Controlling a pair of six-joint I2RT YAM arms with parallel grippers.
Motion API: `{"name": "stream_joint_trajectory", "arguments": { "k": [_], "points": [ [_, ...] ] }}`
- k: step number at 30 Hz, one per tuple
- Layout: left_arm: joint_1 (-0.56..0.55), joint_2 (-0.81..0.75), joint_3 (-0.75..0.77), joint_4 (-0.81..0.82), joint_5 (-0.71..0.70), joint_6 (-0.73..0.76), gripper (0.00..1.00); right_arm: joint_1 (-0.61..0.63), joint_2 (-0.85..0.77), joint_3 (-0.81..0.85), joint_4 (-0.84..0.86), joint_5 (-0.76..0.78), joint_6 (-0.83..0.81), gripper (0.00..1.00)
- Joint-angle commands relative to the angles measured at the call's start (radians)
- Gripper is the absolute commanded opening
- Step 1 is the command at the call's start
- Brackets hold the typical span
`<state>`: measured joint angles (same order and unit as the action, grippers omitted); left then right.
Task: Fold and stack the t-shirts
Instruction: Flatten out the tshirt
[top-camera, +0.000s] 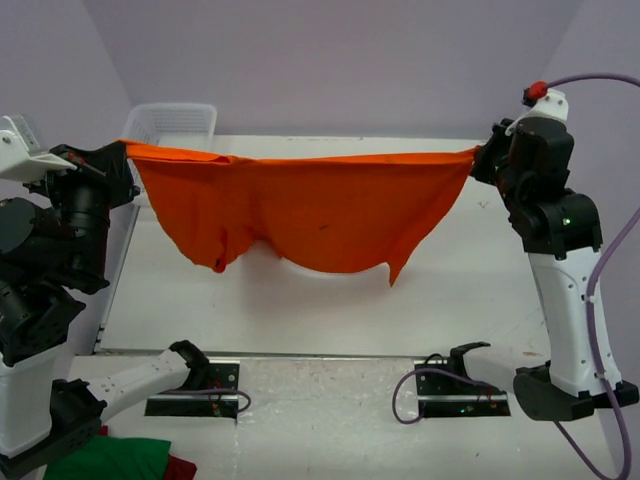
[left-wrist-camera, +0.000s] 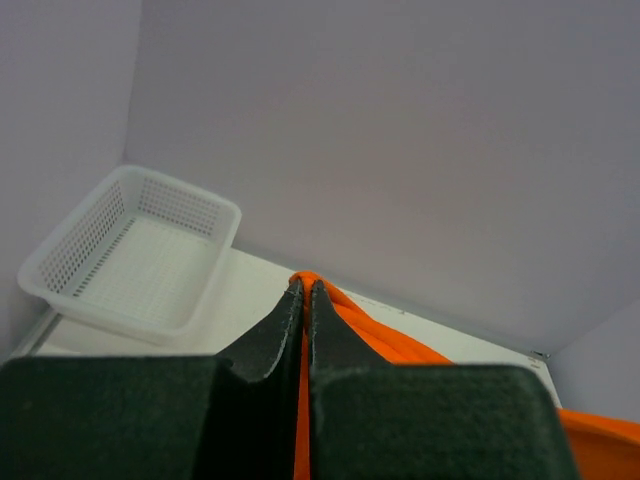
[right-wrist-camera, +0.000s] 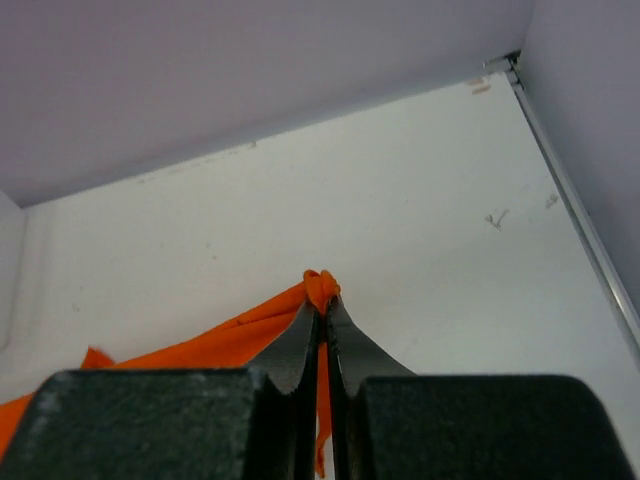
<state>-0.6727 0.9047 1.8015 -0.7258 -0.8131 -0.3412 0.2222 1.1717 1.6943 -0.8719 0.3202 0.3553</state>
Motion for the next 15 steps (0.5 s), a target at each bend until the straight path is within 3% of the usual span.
{"name": "stream_joint_trajectory", "arguments": {
  "k": [1,4,8,15],
  "points": [
    [0.004,0.035,0.073,0.026,-0.018,0.074,0.00,-0.009,-0.012,0.159,-0.018,0.065,-0.031,0.00],
    [0.005,0.068,0.114,0.045,0.038,0.110,0.00,-0.009,-0.030,0.182,0.007,0.039,-0.061,0.00],
    [0.004,0.086,0.127,0.100,0.216,0.149,0.00,-0.003,-0.061,0.217,0.039,-0.056,-0.090,0.00],
    [0.005,0.083,0.183,0.173,0.495,0.166,0.00,0.002,-0.144,0.271,0.033,-0.306,-0.114,0.00]
  ]
}}
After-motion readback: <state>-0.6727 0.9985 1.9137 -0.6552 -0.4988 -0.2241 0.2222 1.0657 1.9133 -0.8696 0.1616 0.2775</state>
